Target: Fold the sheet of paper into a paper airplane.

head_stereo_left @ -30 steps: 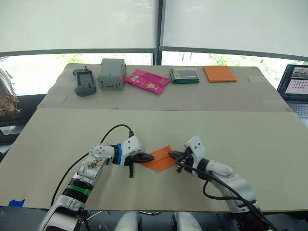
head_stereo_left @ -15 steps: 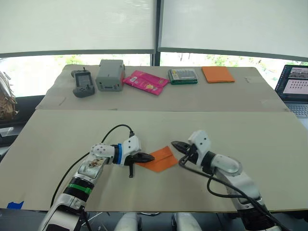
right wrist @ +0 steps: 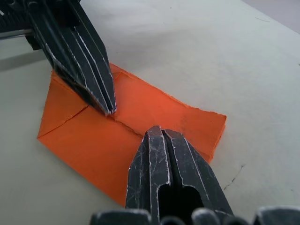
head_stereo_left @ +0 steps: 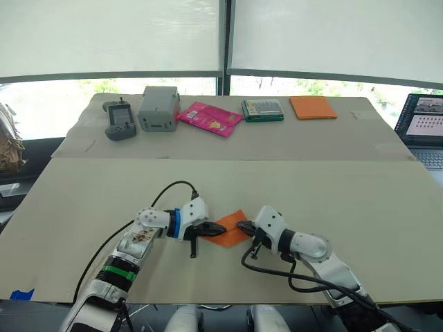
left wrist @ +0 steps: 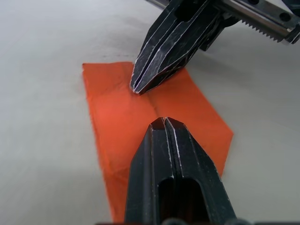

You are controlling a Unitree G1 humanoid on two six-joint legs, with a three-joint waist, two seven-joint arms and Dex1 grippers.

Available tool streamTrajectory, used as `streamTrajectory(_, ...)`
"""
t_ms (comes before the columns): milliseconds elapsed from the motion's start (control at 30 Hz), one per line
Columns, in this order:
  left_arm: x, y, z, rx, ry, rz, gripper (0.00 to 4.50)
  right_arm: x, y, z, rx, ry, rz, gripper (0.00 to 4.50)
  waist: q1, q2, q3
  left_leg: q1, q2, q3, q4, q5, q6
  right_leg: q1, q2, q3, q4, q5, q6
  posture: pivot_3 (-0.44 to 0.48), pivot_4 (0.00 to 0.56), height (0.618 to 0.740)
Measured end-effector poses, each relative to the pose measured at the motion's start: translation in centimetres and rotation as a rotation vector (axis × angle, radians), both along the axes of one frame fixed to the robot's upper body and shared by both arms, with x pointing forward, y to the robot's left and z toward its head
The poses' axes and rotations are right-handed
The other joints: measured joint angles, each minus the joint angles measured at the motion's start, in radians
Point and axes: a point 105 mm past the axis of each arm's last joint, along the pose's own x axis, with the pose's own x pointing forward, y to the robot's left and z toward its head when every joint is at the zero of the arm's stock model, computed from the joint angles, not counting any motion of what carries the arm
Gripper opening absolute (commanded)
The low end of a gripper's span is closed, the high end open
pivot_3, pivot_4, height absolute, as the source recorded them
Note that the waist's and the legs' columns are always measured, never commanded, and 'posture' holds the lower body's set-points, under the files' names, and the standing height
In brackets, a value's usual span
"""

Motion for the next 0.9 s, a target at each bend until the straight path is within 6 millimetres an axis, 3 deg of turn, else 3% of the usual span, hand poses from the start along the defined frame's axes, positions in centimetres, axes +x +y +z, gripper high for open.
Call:
streamTrajectory(167, 0.0, 0.4, 0.0, 0.018, -0.005, -0.008, 0.00, 0.2, 0.1, 0.1, -0.005, 0.000, 0.002, 0.04, -0.004, 0.000, 0.000, 0.001, 0.001, 0.000, 0.000, 0.000, 0.000, 0.000, 0.001, 0.000, 0.000, 0.000, 0.000, 0.000, 0.150, 0.740)
streamTrajectory(633, -2.8, 6.3, -0.6, 0.030, 0.061, 0.081, 0.00, 0.4, 0.6, 0.0, -0.011, 0.015, 0.023, 0.04, -0.015, 0.001, -0.004, 0.004, 0.003, 0.000, -0.003, 0.000, 0.000, 0.001, 0.002, 0.001, 0.000, 0.000, -0.001, 0.000, 0.150, 0.740)
streamTrajectory(900, -3.0, 6.9, -0.3, -0.007, 0.112, 0.143, 0.00, 0.6, 0.8, 0.5, 0.039, 0.030, 0.014, 0.04, -0.017, 0.001, -0.003, 0.002, 0.003, 0.000, -0.003, 0.000, 0.000, -0.001, 0.002, 0.001, 0.001, 0.000, -0.001, 0.000, 0.150, 0.740)
